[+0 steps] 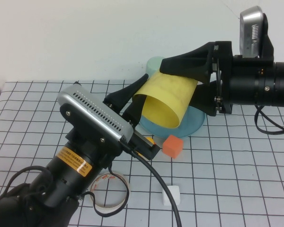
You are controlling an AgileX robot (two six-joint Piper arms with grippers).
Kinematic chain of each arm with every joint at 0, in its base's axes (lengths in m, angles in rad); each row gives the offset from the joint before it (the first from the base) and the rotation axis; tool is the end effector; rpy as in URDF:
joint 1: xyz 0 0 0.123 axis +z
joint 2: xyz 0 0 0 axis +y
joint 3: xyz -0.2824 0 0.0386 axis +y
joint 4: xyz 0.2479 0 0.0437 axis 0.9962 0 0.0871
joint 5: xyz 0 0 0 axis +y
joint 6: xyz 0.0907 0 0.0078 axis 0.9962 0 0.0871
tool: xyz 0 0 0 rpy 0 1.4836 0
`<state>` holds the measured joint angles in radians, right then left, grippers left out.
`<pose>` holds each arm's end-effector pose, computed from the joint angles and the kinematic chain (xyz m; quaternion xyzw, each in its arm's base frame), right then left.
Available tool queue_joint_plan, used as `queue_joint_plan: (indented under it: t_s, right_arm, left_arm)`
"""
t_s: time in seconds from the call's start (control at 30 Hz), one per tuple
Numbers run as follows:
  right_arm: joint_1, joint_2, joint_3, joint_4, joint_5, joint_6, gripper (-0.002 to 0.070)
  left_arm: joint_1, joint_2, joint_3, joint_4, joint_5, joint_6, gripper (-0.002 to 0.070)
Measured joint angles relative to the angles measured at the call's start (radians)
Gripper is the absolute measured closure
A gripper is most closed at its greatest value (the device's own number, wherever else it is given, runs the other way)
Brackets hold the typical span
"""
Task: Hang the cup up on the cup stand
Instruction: Adjust the cup with two arms, then place the cup on the cup holder
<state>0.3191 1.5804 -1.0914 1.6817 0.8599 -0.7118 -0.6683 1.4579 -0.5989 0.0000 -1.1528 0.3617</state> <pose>0.2996 0.1713 0.3110 0.0176 0.7673 0.6006 0.2241 0.2246 -0.1773 0.2825 0.2760 0.4877 -0.1265 0.8185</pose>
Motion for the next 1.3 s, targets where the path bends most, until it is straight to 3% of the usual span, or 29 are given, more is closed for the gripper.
queue_joint_plan:
  t_s: [0.4,0.5,0.77,0.87,1.1,1.3]
  right_arm:
    - [0.000,0.000,-0.004,0.000,-0.007,0.000,0.0085]
    - [-0.004,0.000,-0.029,-0.004,-0.009,-0.010,0.0085]
    - [-0.074,0.000,-0.097,-0.001,-0.006,-0.099,0.0085]
    - [-0.092,0.000,-0.100,-0.001,-0.008,-0.196,0.0085]
    - [-0.131,0.000,-0.100,-0.001,-0.027,-0.526,0.0085]
    - [-0.131,0.000,-0.100,-0.001,-0.032,-0.982,0.0085]
  left_arm:
    - [0.000,0.000,0.000,0.000,0.004,-0.061,0.0638]
    - [0.000,0.000,-0.002,0.013,0.001,-0.070,0.0571]
    - [0.000,-0.011,-0.002,0.046,0.005,-0.109,0.0281]
    - [0.000,-0.042,-0.002,0.048,0.008,-0.120,0.0229]
    - [0.000,-0.158,-0.002,0.048,0.089,-0.132,0.0213]
    - [0.000,-0.340,-0.002,0.026,0.454,-0.164,0.0225]
